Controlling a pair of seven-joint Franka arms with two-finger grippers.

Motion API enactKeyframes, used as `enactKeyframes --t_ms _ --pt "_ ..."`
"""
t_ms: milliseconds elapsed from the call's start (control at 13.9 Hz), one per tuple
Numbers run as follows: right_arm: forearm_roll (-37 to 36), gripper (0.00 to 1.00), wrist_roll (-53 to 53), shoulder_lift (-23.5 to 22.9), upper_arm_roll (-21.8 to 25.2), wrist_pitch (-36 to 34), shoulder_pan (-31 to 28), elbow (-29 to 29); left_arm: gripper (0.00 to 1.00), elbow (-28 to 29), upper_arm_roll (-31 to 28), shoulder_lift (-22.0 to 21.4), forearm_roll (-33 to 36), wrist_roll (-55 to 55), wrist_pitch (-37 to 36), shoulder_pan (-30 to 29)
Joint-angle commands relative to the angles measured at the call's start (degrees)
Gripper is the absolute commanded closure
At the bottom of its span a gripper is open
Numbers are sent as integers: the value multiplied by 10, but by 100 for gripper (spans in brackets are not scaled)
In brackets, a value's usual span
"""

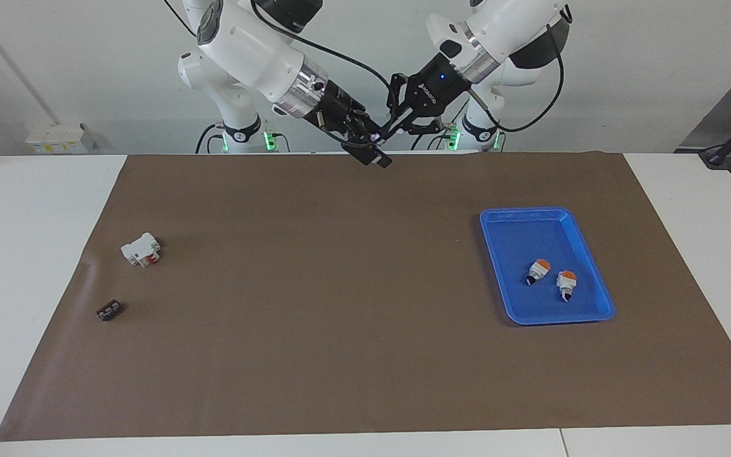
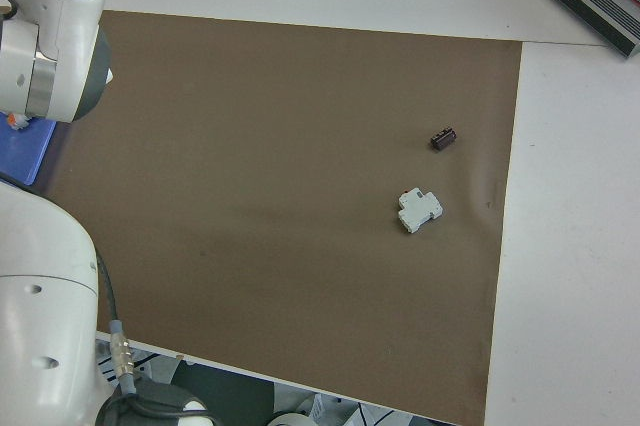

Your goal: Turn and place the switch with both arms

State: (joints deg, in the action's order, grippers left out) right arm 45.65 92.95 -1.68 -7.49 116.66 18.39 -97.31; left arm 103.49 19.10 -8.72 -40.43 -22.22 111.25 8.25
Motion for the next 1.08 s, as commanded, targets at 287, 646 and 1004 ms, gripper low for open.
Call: enactKeyframes --t_ms 287,646,1004 --pt "-109 0 -97 40 -1 -113 -4 21 100 60 -3 -32 142 23 -56 -124" --pt "-268 0 -338 67 2 -187 -19 20 100 135 -2 -70 268 25 -51 -214" --pt "-328 0 -649 66 1 -187 -121 19 100 217 0 -74 344 58 -34 -248"
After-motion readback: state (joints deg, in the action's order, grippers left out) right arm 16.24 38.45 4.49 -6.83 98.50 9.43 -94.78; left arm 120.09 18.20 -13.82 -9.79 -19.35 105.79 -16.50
